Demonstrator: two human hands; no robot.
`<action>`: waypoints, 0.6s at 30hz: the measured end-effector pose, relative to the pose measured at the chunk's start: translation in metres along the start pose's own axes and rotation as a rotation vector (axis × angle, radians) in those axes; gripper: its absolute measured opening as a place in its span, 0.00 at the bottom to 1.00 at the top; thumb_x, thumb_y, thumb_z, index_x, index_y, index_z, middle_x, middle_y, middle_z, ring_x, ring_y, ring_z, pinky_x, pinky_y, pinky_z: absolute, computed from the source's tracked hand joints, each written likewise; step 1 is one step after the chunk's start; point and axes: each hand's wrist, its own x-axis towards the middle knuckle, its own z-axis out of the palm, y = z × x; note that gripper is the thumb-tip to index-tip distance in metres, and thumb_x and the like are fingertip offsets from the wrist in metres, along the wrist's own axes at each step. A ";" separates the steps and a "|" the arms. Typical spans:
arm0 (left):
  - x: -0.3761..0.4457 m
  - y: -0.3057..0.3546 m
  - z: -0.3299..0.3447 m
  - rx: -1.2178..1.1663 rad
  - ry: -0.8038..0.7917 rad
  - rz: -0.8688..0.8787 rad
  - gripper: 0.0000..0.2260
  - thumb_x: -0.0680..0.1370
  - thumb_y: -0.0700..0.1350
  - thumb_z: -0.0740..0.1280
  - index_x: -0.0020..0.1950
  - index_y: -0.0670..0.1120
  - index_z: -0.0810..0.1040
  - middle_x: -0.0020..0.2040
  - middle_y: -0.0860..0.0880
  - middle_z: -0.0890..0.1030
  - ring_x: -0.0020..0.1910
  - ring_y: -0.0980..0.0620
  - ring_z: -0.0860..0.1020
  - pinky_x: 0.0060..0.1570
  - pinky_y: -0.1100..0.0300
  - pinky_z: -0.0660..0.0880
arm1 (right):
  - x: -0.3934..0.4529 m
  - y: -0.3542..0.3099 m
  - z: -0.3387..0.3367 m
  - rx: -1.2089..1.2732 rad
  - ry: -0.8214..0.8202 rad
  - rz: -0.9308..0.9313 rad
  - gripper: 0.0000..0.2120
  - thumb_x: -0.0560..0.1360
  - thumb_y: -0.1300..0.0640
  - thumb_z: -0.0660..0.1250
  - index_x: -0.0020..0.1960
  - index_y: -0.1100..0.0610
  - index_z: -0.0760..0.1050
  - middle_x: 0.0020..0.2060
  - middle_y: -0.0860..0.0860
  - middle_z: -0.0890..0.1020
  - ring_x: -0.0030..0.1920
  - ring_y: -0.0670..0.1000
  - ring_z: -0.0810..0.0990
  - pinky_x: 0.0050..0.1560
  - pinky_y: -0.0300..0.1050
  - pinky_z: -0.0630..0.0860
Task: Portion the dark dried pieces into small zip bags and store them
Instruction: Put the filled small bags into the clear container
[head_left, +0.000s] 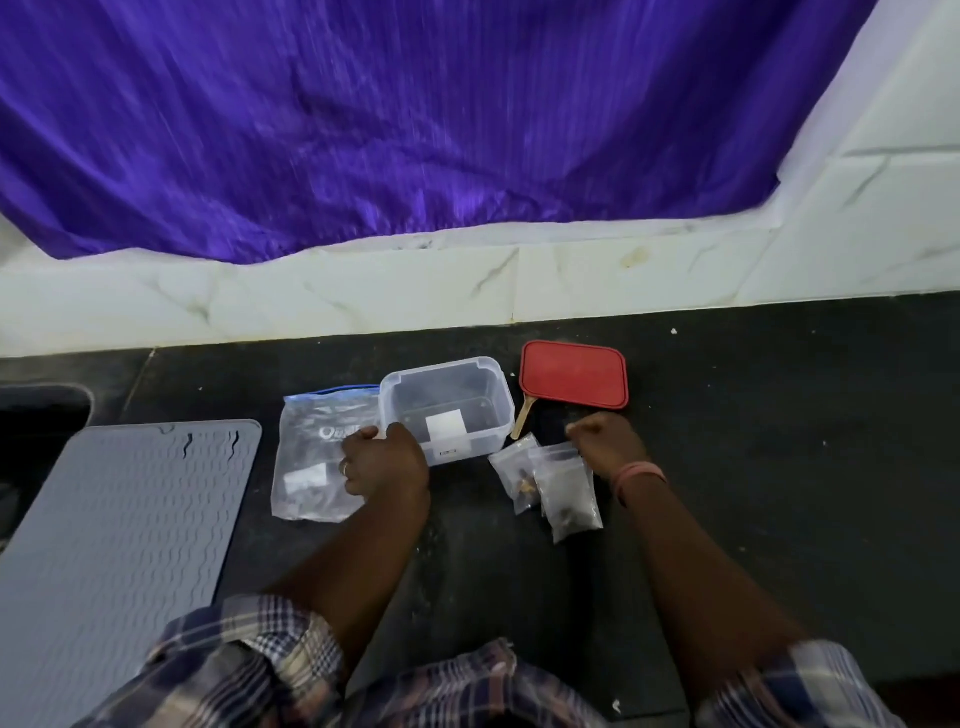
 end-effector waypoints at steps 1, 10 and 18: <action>-0.004 0.000 -0.001 0.000 0.036 0.049 0.16 0.79 0.46 0.68 0.66 0.46 0.75 0.69 0.39 0.74 0.68 0.36 0.72 0.68 0.46 0.68 | -0.005 0.008 0.002 -0.142 -0.095 -0.043 0.08 0.74 0.47 0.69 0.44 0.51 0.82 0.45 0.50 0.83 0.49 0.55 0.80 0.52 0.46 0.72; -0.025 -0.027 0.001 0.096 -0.017 0.171 0.14 0.78 0.44 0.69 0.63 0.50 0.75 0.68 0.42 0.75 0.67 0.38 0.71 0.64 0.45 0.71 | -0.040 0.019 0.015 -0.443 0.004 -0.176 0.05 0.74 0.55 0.70 0.44 0.45 0.78 0.56 0.49 0.76 0.61 0.58 0.71 0.63 0.52 0.67; -0.028 -0.028 -0.004 0.078 0.012 0.222 0.14 0.77 0.43 0.69 0.62 0.51 0.76 0.68 0.43 0.75 0.67 0.38 0.70 0.64 0.45 0.71 | -0.037 0.003 -0.005 -0.373 0.054 -0.292 0.11 0.71 0.56 0.72 0.32 0.44 0.77 0.36 0.38 0.82 0.45 0.45 0.81 0.59 0.56 0.75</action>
